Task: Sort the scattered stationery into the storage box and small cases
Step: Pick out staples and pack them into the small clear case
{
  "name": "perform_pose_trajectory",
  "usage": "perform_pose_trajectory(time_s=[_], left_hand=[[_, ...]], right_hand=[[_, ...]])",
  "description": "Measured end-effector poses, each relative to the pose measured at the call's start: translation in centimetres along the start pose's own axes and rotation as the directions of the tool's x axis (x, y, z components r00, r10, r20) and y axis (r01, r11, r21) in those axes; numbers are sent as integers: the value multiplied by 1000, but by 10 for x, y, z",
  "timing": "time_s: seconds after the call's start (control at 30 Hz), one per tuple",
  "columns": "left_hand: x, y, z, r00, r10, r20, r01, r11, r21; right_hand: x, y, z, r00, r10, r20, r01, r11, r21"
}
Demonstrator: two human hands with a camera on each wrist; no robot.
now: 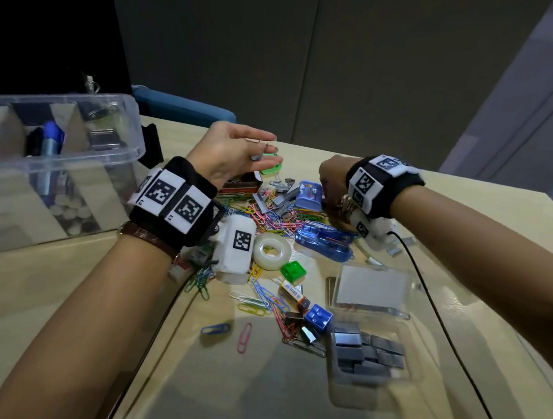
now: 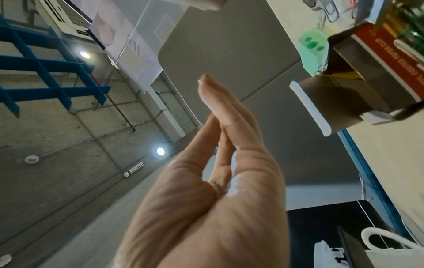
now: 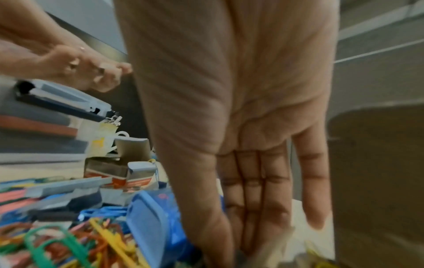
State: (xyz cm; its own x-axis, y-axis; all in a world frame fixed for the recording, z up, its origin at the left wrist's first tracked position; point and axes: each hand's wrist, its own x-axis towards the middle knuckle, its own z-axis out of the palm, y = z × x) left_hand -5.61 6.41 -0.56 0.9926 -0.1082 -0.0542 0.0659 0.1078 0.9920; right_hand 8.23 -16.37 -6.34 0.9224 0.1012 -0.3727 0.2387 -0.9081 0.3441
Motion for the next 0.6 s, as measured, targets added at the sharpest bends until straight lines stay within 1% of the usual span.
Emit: perform_pose_trajectory(time_s=[0.03,0.07,0.1,0.17,0.2,0.23,0.27,0.3,0.33,0.37,0.43,0.47,0.5,0.53,0.57,0.6], left_hand=[[0,1,-1,1000,4,7,-4,1000,-4],[0,2,-3,1000,14,13,-14,1000,-4],[0,3,-5,1000,24,15,-23,1000,-5],[0,5,-9,999,36,5,-36,999,-7],[1,6,-12,999,39,-5,-39,999,-5],[1,6,-14,999,39,-18,-39,999,9],[1,6,-16,999,36,-39,-35,999,28],[3,5,-19,998,29,-64,-26,999,41],[4,4,-20,996,16,-91,-13,999,39],[5,4,-21,994,2,-114,1,1000,23],[6,4,-22,990,-14,-139,11,1000,-20],[7,5,-22,990,-17,-139,12,999,-42],[7,5,-23,991,-21,-133,12,998,-64],[7,5,-24,992,-22,-124,12,996,-86],[7,4,-25,994,-22,-109,10,994,-109],[8,4,-27,996,-17,-91,4,991,-133]], right_hand=[[-10,-3,-5,1000,-18,-6,18,1000,8],[-31,-11,-17,998,-59,33,59,998,21],[-36,-11,-21,994,-97,46,94,994,63],[-62,-16,-35,977,-154,145,126,975,185],[-69,-12,-42,967,-182,177,144,967,210],[-77,-15,-47,968,-192,162,147,957,252],[-81,-16,-53,970,-215,110,182,951,251],[-87,-22,-58,971,-238,28,222,939,261],[-86,-27,-59,955,-284,-84,296,926,235],[-88,-37,-61,917,-356,-180,391,893,223],[-89,-54,-63,812,-518,-268,572,798,190],[-89,-62,-64,771,-576,-272,629,755,183],[-87,-68,-64,743,-612,-270,662,730,168],[-84,-73,-64,730,-634,-256,677,721,146],[-81,-78,-63,731,-642,-233,677,725,126],[-79,-82,-61,746,-636,-200,661,744,99]])
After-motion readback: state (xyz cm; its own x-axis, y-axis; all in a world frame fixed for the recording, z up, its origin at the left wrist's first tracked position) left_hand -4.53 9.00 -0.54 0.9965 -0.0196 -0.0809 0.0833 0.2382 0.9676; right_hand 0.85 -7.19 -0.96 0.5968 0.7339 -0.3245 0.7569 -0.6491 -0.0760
